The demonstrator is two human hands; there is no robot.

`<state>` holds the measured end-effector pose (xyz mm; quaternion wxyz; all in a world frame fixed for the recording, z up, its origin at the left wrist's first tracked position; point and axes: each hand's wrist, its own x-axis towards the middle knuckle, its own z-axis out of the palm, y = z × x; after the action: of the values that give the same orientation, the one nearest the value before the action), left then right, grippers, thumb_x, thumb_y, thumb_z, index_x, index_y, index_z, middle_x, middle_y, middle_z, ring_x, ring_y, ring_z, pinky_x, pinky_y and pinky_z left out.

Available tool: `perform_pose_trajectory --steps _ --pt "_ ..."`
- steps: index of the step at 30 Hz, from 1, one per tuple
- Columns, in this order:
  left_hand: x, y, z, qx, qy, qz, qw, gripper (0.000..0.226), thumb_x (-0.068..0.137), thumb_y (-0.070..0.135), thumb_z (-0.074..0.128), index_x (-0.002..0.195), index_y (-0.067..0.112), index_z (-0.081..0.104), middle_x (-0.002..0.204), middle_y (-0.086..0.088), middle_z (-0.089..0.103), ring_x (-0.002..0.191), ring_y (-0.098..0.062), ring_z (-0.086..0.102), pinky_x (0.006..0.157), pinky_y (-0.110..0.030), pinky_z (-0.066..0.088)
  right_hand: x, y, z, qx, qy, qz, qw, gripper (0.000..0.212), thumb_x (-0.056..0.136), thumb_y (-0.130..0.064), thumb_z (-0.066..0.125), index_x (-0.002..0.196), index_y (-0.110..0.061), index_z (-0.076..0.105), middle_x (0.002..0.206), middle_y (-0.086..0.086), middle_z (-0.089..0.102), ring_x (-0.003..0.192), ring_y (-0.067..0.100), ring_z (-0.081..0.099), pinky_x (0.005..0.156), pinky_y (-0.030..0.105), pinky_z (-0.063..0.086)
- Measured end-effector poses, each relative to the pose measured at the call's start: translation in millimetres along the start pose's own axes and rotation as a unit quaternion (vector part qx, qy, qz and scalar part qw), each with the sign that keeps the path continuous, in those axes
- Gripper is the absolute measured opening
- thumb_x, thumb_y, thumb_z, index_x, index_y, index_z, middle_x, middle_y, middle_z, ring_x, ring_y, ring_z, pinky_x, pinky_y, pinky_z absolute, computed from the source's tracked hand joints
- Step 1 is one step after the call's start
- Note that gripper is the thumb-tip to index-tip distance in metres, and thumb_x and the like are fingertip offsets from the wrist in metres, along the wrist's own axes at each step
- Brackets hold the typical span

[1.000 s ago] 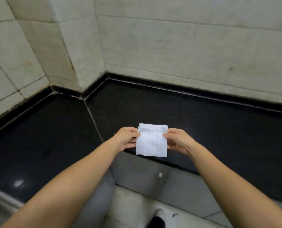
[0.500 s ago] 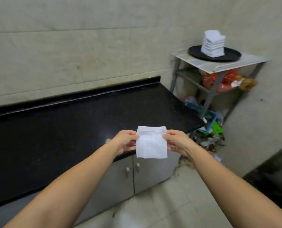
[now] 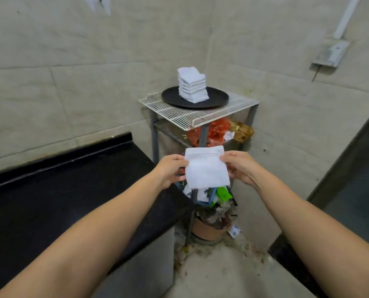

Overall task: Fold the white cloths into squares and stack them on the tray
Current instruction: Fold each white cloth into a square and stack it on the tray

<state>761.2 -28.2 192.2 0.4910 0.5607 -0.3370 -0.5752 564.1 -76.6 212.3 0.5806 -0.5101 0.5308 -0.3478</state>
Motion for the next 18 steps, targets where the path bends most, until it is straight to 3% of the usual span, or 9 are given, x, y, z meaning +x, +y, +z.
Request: perform_pose_trajectory --steps 2,4,9,14,16,18 --pt "37.9 30.1 3.9 -0.01 -0.002 0.019 1.0 0.01 0.09 0.001 0.056 0.09 0.011 0.057 0.081 -0.006 0.061 0.07 -0.016 0.057 0.058 -0.027 0.053 43.0 -26.6 -5.2 0.003 0.01 -0.029 1.0 0.012 0.089 -0.01 0.061 0.079 -0.015 0.063 0.078 0.002 0.066 0.07 0.014 0.061 0.063 0.028 0.05" --pt "74.9 59.2 4.1 -0.016 0.003 0.027 0.999 0.016 0.09 0.002 0.056 0.081 0.014 0.056 0.076 -0.004 0.06 0.066 -0.014 0.056 0.062 -0.028 0.053 82.6 -53.9 -7.2 0.006 0.021 -0.048 0.999 0.008 0.088 -0.009 0.062 0.083 -0.014 0.065 0.085 0.006 0.066 0.073 0.017 0.061 0.065 0.03 0.049" --pt "151.7 129.2 3.4 -0.02 0.013 0.059 0.998 0.02 0.091 0.001 0.054 0.076 0.014 0.054 0.073 -0.004 0.057 0.064 -0.013 0.051 0.049 -0.021 0.054 168.5 -117.0 -9.9 0.006 -0.002 -0.087 0.996 0.007 0.091 -0.008 0.059 0.092 -0.011 0.066 0.082 0.005 0.066 0.07 0.015 0.061 0.048 0.022 0.047" --pt "216.6 182.6 6.8 -0.035 0.039 0.089 0.995 0.018 0.093 0.003 0.053 0.078 0.013 0.055 0.072 -0.003 0.058 0.062 -0.013 0.053 0.045 -0.02 0.052 253.4 -166.5 -11.6 -0.013 -0.034 -0.117 0.992 0.013 0.091 -0.007 0.057 0.081 -0.013 0.062 0.061 0.001 0.061 0.041 0.005 0.054 0.036 0.015 0.038" --pt "245.5 204.2 9.6 -0.041 0.053 0.105 0.992 0.015 0.094 0.007 0.052 0.08 0.013 0.054 0.074 -0.003 0.058 0.062 -0.013 0.055 0.047 -0.021 0.054 291.6 -190.4 -14.0 -0.006 -0.046 -0.127 0.991 0.011 0.091 -0.008 0.059 0.083 -0.015 0.061 0.063 -0.001 0.067 0.051 0.008 0.061 0.043 0.019 0.046" --pt "276.2 225.2 13.4 -0.039 0.076 0.122 0.989 0.016 0.096 0.009 0.051 0.08 0.014 0.051 0.074 -0.003 0.056 0.063 -0.013 0.055 0.05 -0.021 0.056 332.5 -214.0 -16.0 -0.015 -0.059 -0.147 0.987 0.008 0.091 -0.01 0.06 0.085 -0.015 0.062 0.078 0.004 0.067 0.067 0.015 0.063 0.058 0.027 0.051"
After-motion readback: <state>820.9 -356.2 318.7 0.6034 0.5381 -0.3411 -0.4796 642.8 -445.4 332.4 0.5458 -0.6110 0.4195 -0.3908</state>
